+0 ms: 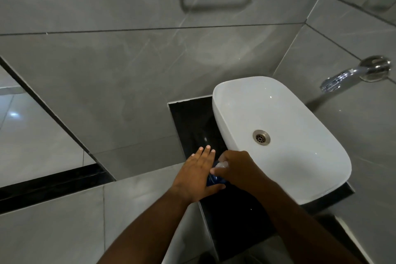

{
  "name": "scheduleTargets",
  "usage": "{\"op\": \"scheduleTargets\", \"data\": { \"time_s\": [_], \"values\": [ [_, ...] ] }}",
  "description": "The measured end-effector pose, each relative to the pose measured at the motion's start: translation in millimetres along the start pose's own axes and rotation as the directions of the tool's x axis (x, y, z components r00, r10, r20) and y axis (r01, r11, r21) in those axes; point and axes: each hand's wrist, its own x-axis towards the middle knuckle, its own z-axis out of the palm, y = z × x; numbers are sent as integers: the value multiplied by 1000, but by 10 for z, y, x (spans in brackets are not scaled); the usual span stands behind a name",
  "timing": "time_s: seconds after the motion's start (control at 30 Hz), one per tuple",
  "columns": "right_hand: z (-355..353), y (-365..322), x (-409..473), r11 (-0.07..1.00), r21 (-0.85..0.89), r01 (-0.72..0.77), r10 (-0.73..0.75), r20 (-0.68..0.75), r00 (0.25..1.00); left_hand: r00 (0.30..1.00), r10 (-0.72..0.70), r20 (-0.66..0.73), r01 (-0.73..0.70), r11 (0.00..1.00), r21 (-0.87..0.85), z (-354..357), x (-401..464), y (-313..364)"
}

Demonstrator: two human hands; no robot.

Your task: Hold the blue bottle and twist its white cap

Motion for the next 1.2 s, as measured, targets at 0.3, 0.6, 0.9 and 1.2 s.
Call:
{"op": "scheduleTargets", "data": {
  "time_s": [0.3, 0.6, 0.9, 1.2],
  "values": [
    [-16, 113, 47, 997, -80, 7, -10, -33, 999, 994, 109, 5, -109, 993, 34, -63, 110, -66],
    [-16, 212, 71, 991, -108, 85, -84, 16, 996, 993, 116, 5, -116, 992, 43, -50, 87, -113],
    [24, 253, 134, 994, -35, 108, -105, 75, 992, 996, 85, 8, -86, 996, 38, -8, 74, -125],
    [24, 301, 53, 988, 148, 51, -63, 74, 995, 995, 96, 18, -96, 995, 27, -28, 65, -124]
  ]
}}
